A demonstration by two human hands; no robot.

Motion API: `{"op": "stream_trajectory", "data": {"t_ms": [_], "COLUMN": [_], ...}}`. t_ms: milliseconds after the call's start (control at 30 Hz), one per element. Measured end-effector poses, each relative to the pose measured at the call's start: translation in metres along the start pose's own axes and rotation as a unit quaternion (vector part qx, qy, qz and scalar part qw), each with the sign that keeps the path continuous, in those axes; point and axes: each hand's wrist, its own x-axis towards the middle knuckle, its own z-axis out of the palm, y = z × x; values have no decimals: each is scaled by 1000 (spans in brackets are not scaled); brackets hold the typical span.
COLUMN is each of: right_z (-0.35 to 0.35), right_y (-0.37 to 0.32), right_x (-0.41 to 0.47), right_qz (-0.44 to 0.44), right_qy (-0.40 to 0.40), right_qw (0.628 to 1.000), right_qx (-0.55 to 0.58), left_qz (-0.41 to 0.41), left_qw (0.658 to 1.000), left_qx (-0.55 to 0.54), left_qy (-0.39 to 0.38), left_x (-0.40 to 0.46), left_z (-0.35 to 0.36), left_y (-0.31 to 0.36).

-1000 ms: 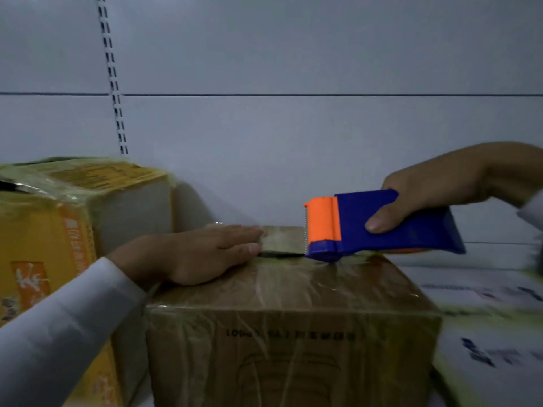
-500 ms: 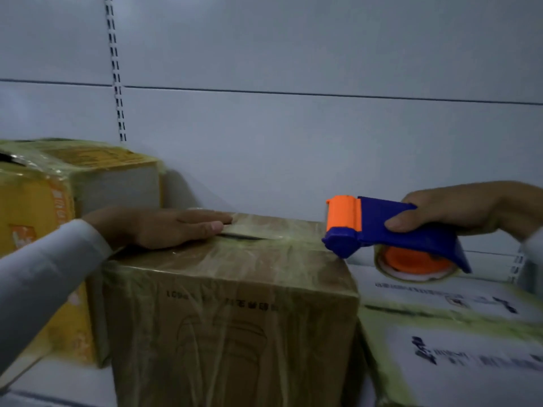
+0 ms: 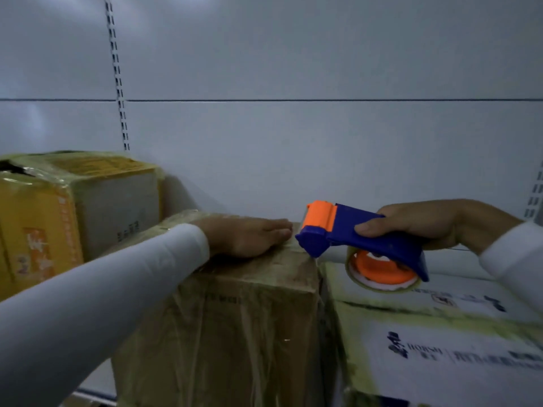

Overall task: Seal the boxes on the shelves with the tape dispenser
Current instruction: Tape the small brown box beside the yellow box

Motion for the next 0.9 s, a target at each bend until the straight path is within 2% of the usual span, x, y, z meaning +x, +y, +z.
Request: {"op": "stream_trajectory", "data": {"t_ms": [300,567,733,800,867,900], "right_z": [-17,6,14,15,19,22], "right_y": [27,30,9,4,8,16], "right_x": [-45,-33,-24,-16,-9,-7], "right_qz": [71,92,112,140,175,179], "right_qy": [-3,-1,72,99,118,120], "right_qw": [997,994,983,960,919,918], "right_qx": [-32,-54,-126,-223,-334,-333], "left_qz": [15,50,59,46,40,41], "left_qw": [1000,998,997,998,998,998], "left_qx": [15,29,38,47,47,49], "left_qy": [-17,23,24,21,15,11], "left_x": [16,10,10,11,10,10], "left_z": [8,8,8,6,5,5], "left_y": [-25,-20,-19,-21,-20,-18]}}
